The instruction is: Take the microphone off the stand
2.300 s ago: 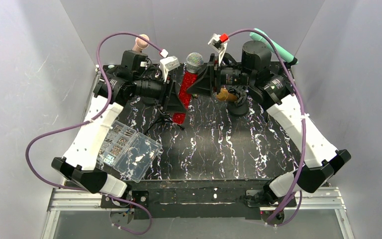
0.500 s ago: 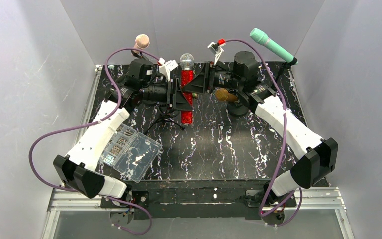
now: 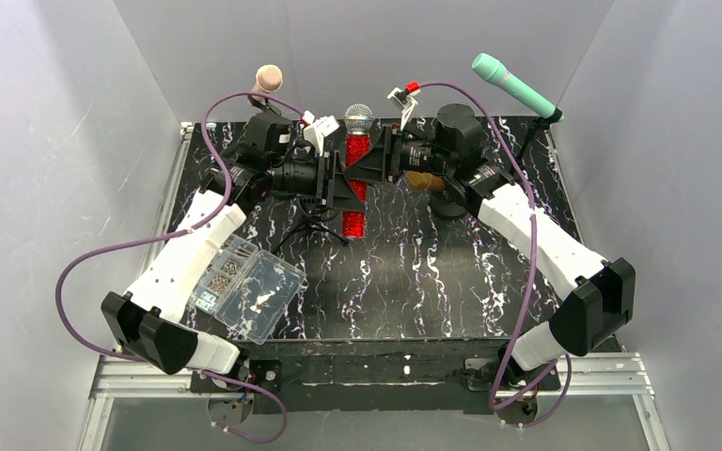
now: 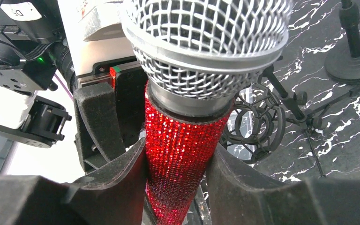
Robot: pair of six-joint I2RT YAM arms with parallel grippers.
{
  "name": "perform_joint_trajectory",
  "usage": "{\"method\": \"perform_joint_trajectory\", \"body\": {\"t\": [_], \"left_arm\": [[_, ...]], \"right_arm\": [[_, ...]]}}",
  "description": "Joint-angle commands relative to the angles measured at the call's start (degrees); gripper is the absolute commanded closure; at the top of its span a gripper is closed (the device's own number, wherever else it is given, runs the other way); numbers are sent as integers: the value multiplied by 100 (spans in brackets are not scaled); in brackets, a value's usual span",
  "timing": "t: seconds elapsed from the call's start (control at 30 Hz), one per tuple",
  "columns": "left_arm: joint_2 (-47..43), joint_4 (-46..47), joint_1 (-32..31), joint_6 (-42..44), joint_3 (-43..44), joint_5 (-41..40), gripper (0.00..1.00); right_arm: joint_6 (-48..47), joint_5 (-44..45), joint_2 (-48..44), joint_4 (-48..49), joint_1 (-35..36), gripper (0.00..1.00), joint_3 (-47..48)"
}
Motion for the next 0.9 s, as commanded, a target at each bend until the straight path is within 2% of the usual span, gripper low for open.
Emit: {"method": "perform_joint_trajectory", "body": {"t": [0.0, 0.03, 0.07, 0.1, 0.17, 0.23, 0.27, 0.3, 0.57, 0.7, 0.87], "left_arm": [[-242, -3, -9, 9, -108, 223, 100], [-240, -36, -9, 33, -128, 201, 96], [-249, -52, -9, 54, -135, 185, 85], [-258, -110, -9, 89, -141, 156, 74], [-280, -310, -1, 251, -67, 61, 46], [-301, -615, 19, 477, 98, -82, 29], [-311, -725, 53, 555, 184, -136, 11], [-312, -823, 82, 635, 288, -195, 3], [-317, -1381, 235, 1107, 1029, -448, 2], [-376, -1528, 359, 1227, 1234, -462, 2], [-463, -1611, 468, 1388, 1241, -526, 2]], "right_arm": [[-270, -16, -52, 189, 23, 86, 114], [-350, 21, -76, 100, 24, 92, 151], [-450, 65, -115, 12, 24, 97, 198], [-568, 128, -153, -183, 24, 99, 260], [-882, 278, -267, -559, 24, 99, 374], [-1314, 429, -488, -898, 24, 99, 439], [-1560, 489, -615, -1031, 20, 99, 413], [-1839, 527, -734, -1157, 16, 99, 362], [-3257, 62, -1889, -2098, -266, 99, -463], [-3957, -146, -2507, -3033, -503, 99, -883], [-4090, 471, -3446, -3414, -1151, 99, -1552]]}}
